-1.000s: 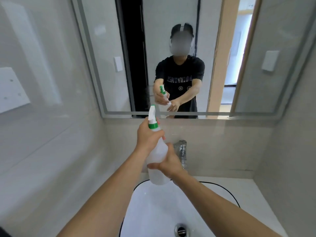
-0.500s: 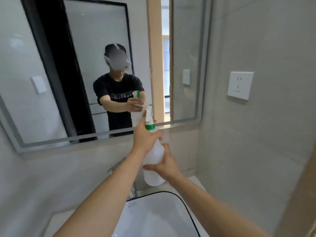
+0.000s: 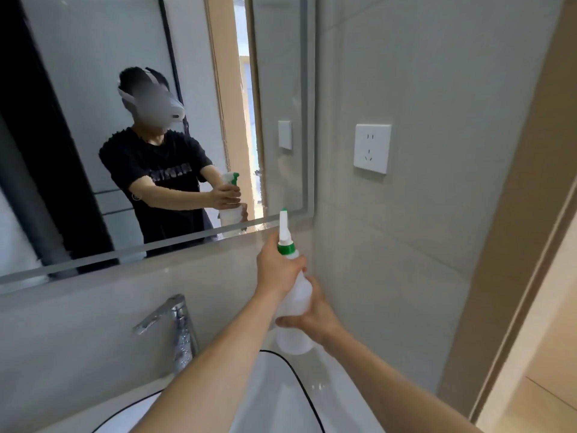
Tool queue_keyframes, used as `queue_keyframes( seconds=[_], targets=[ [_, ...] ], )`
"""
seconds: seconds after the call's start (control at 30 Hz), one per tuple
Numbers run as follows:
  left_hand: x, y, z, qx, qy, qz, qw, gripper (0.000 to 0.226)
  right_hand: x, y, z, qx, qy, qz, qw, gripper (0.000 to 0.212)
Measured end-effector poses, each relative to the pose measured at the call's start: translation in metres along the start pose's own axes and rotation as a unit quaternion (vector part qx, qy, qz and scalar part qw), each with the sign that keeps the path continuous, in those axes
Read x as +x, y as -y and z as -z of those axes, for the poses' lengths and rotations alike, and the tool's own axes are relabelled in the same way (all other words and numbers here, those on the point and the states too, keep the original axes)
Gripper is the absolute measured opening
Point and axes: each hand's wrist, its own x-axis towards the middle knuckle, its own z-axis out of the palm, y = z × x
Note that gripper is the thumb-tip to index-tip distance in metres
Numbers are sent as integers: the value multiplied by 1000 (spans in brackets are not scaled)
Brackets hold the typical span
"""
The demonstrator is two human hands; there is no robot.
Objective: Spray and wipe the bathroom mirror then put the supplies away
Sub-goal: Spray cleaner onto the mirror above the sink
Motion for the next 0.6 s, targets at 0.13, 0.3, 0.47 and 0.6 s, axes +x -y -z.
queue_keyframes(
  seconds=[0.13,0.3,0.47,0.6],
  targets=[
    [-12,5,-12,5,38,-11,999,44,-5,-16,10,22,-3,-7,1000,85],
    [-39,16,-14,-40,147,-19,988,82,-15,-44,20,78,6,-18,997,92],
    [-76,42,-6,-92,192,107,971,71,-33,-82,39,94,4,-48,994,83],
    [-100,66,-24,-55,234,240,941,35,-49,-112,53,73,-2,-66,995,82]
  ],
)
